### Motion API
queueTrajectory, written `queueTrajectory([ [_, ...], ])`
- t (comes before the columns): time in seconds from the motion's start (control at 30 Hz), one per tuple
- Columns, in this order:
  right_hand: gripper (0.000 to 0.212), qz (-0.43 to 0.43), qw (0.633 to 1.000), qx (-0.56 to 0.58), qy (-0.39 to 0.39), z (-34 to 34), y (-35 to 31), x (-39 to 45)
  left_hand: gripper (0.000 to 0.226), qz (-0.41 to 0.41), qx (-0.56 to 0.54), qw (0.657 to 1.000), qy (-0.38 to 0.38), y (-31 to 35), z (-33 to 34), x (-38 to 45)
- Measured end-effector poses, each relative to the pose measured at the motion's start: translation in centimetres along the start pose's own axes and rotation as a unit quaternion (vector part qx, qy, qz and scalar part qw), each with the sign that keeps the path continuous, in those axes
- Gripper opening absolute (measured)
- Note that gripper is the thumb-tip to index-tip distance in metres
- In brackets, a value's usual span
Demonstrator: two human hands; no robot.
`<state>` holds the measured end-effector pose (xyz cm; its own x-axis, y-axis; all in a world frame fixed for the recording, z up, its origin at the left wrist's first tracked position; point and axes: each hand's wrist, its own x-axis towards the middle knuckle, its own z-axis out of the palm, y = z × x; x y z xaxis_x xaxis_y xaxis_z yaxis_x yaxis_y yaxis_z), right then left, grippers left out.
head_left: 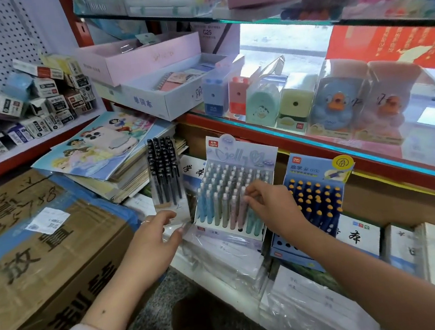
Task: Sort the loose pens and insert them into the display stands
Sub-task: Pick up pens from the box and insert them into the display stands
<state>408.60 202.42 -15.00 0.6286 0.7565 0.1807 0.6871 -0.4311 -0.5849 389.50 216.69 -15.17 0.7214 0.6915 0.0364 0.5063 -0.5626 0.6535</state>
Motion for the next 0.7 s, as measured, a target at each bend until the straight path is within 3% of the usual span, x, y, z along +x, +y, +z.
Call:
queueTrajectory([
  [0.53, 0.018, -0.013, 0.991, -0.117, -0.058, 0.1, -0.8, 1.0, 0.035, 0.002, -0.009, 1.0, -0.017, -0.2, 0.0, -0.5],
  [0.7, 0.018, -0.027, 0.974, -0.208, -0.089, 0.2, -1.4, 1.1, 0.035, -0.001, -0.007, 1.0, -0.021, -0.3, -0.1, -0.6],
])
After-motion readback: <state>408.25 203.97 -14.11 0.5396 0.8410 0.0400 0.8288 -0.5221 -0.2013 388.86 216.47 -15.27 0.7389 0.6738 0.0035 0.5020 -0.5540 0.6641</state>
